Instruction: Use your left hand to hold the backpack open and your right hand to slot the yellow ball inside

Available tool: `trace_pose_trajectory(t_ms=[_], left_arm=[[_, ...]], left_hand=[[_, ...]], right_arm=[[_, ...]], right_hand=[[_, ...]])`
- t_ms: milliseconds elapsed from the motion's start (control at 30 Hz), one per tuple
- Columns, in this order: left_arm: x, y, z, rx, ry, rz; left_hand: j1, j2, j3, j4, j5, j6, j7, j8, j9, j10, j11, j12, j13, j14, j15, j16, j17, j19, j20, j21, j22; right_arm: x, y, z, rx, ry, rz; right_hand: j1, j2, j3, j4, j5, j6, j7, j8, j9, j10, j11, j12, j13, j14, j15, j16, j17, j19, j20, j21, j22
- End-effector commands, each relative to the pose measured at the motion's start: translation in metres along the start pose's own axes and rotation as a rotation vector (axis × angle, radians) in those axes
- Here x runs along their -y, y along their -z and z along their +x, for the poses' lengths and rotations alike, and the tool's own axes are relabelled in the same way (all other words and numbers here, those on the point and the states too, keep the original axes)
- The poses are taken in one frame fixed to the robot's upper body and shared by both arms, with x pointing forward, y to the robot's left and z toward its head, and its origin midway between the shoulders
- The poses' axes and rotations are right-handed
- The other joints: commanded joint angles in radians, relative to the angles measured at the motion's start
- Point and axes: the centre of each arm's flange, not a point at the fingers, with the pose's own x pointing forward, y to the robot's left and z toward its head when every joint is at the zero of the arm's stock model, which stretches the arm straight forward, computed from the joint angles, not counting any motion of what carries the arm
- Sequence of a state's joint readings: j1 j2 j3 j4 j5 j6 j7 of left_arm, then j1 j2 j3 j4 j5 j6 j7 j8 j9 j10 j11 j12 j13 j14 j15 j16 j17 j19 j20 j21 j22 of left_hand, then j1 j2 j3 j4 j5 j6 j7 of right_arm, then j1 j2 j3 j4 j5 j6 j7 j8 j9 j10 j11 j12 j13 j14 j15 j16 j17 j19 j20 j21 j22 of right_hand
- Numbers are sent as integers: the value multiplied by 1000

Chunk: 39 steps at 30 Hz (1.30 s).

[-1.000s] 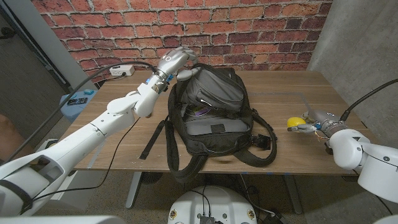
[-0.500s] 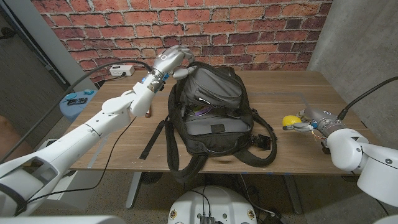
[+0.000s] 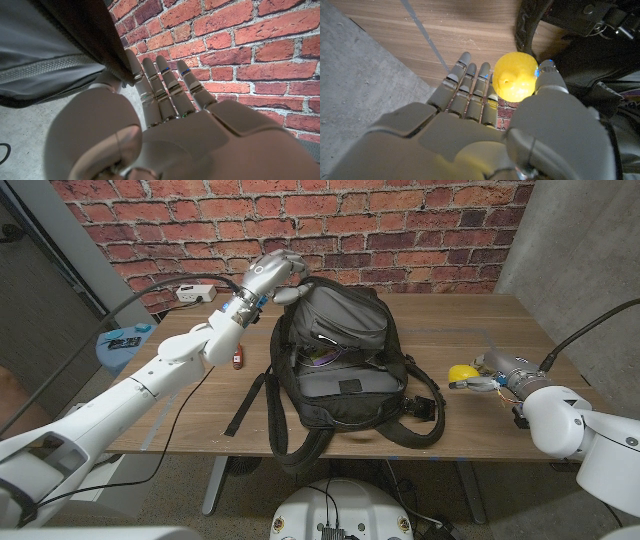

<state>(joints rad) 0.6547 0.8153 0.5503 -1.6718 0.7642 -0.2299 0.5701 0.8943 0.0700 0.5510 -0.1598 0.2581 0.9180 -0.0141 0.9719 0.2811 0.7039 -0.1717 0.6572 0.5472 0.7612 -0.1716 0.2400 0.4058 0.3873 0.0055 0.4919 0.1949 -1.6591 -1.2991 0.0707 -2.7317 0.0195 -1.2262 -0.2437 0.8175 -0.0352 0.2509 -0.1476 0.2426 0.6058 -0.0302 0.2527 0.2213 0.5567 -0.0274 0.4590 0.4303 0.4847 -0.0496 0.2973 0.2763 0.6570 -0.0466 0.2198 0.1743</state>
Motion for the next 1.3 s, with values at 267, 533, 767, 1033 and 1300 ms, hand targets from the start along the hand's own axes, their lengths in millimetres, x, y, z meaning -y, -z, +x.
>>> trace_pose_trajectory(t_ms=[267,533,767,1033,1300], left_arm=[[3,2,1,-4,-1,-12],[6,2,1,-7,-7,-25],[7,2,0,-7,-15,-29],[7,4,-4,-22,-21,-29],[5,7,-6,-30,-25,-24]], left_hand=[[7,7,-7,-1,4,-6,0,6,0,25,-21,-2,1,5,0,-2,2,-8,-4,7,4],[6,8,-8,0,3,-7,-1,5,-3,25,-22,-2,2,5,0,-2,4,-9,-4,7,3],[7,9,-8,-1,3,-7,-3,6,-4,25,-22,-3,3,5,0,-3,4,-10,-4,8,3],[6,9,-9,-1,3,-9,-1,8,-3,26,-21,-3,4,5,-1,-3,5,-10,-4,9,3],[8,9,-8,-2,3,-9,-1,9,-4,27,-20,-3,4,5,0,-4,5,-10,-4,10,3]], right_arm=[[1,-14,-12,26,-18,1],[2,-26,-18,54,-23,5],[5,-38,-20,105,-31,25],[7,-54,-18,176,-31,30],[10,-64,-14,233,-41,55]], right_hand=[[15,1,-7,1,-6,12,0,4,5,19,-2,8,-1,14,-88,10,4,6,0,1,6],[17,0,-9,1,-8,15,1,3,5,22,-2,9,-3,15,-88,9,4,6,0,0,6],[19,3,-10,1,-8,18,1,2,5,24,-2,9,-4,16,-88,9,4,6,-1,-1,6],[22,4,-11,1,-10,23,2,2,5,25,-1,9,-5,15,-88,8,4,5,-1,-2,6],[26,6,-12,0,-11,26,2,1,5,29,-2,10,-7,15,-87,8,4,4,0,-4,6]])
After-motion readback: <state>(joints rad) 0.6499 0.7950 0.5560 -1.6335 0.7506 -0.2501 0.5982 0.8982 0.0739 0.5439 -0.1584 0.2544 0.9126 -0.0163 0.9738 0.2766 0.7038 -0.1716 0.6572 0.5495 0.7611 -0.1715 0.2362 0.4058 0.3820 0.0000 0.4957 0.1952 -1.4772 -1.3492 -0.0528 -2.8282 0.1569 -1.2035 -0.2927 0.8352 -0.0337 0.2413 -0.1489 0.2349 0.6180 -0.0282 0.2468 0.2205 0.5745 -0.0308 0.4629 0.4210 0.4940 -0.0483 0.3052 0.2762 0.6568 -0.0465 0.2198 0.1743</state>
